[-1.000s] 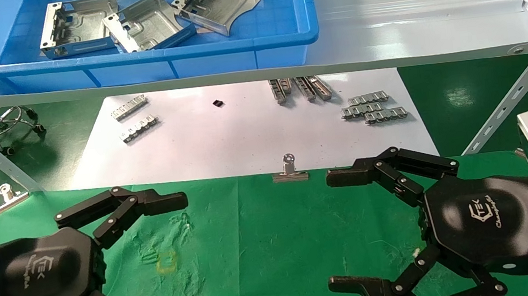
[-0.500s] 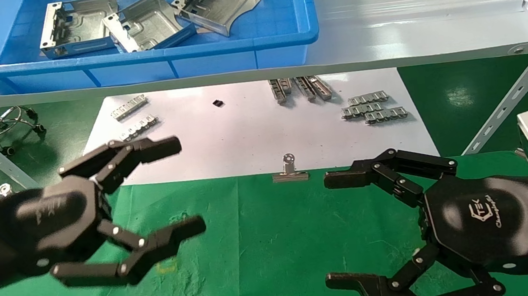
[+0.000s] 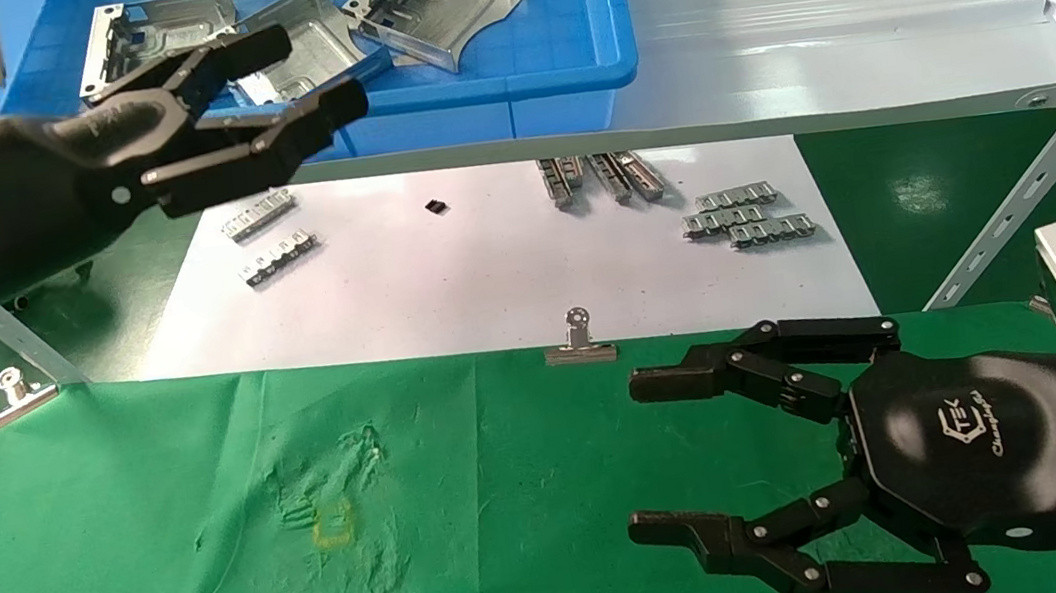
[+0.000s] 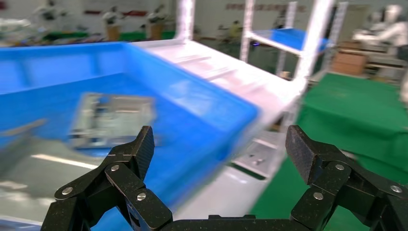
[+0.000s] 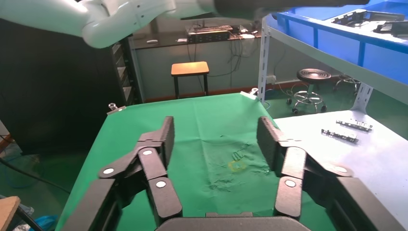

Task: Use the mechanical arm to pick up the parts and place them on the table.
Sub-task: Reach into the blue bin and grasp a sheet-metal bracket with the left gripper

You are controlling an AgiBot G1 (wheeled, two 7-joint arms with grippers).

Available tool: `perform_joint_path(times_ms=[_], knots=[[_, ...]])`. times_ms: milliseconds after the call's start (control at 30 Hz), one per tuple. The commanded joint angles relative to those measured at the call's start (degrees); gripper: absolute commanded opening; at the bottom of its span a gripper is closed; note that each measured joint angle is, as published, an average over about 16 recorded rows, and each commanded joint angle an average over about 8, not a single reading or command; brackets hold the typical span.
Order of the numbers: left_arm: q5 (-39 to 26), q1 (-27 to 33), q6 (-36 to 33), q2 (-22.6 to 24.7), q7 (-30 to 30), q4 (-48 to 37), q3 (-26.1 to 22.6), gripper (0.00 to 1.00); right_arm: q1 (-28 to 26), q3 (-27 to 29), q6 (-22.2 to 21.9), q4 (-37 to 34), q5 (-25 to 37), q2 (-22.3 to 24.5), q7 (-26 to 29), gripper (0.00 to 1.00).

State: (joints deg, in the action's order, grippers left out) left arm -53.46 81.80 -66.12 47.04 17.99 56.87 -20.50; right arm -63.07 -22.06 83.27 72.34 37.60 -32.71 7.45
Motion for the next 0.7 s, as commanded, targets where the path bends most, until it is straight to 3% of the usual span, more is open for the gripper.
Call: perform_joint_path(times_ms=[33,367,700], knots=[[-1.99,2.71,1.52,0.85,0.89,-2.17,-0.92,1.0,0.0,0.0,0.0,0.0,0.0,0.0,0.0,0.0],[-14.17,13.26,8.1,-0.61,12.91,-7.16,-6.67,1.0,0.0,0.0,0.0,0.0,0.0,0.0,0.0,0.0],[-24.69,18.66,14.11,-0.93,24.2,-8.78,-11.41,1.0,0.0,-0.01,0.0,0.0,0.0,0.0,0.0,0.0]])
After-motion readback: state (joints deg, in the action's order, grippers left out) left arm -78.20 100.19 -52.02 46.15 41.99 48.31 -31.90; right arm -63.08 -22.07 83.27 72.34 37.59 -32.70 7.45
